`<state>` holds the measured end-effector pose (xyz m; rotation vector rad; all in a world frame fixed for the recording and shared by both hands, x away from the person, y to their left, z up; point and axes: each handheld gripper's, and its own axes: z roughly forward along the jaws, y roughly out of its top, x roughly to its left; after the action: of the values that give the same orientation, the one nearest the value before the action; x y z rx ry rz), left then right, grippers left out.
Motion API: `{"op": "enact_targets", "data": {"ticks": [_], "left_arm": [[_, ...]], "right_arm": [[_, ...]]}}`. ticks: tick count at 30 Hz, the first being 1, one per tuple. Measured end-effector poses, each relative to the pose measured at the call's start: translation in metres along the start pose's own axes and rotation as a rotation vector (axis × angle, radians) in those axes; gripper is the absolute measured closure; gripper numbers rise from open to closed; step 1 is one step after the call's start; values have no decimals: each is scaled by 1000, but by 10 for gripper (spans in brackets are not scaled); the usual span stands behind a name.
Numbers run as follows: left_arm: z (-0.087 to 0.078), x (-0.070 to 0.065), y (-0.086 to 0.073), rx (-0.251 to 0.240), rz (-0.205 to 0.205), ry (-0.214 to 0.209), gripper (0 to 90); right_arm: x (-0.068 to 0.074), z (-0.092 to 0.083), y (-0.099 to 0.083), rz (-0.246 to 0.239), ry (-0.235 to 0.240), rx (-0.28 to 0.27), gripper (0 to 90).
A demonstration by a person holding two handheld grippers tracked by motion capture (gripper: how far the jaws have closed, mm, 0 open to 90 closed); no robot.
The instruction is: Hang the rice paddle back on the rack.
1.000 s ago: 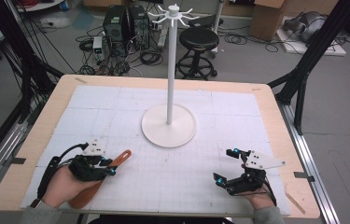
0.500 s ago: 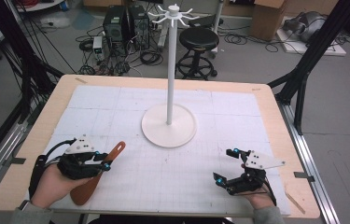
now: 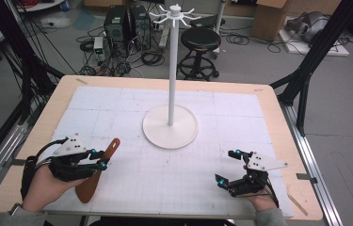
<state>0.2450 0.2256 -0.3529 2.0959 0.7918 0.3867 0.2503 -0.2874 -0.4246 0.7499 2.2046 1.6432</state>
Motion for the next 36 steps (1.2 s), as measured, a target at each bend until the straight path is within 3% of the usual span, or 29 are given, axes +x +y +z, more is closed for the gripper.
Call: {"op": "enact_targets", "data": {"ticks": [6, 14, 19, 29, 36], "left_arm": [[-9, -2, 3, -42, 2, -9, 652], [-14, -9, 9, -94, 40, -48, 653], [-14, -9, 10, -100, 42, -65, 653], [-11, 2, 20, -162, 27, -153, 653], [-16, 9, 31, -172, 40, -174, 653]], "right_arm": [[0, 0, 0, 1, 0, 0, 1], [-1, 0, 0, 3, -2, -8, 1], [-1, 0, 0, 9, 3, -15, 1], [-2, 1, 1, 12, 6, -26, 1], [-2, 0, 2, 11, 7, -35, 1]]}}
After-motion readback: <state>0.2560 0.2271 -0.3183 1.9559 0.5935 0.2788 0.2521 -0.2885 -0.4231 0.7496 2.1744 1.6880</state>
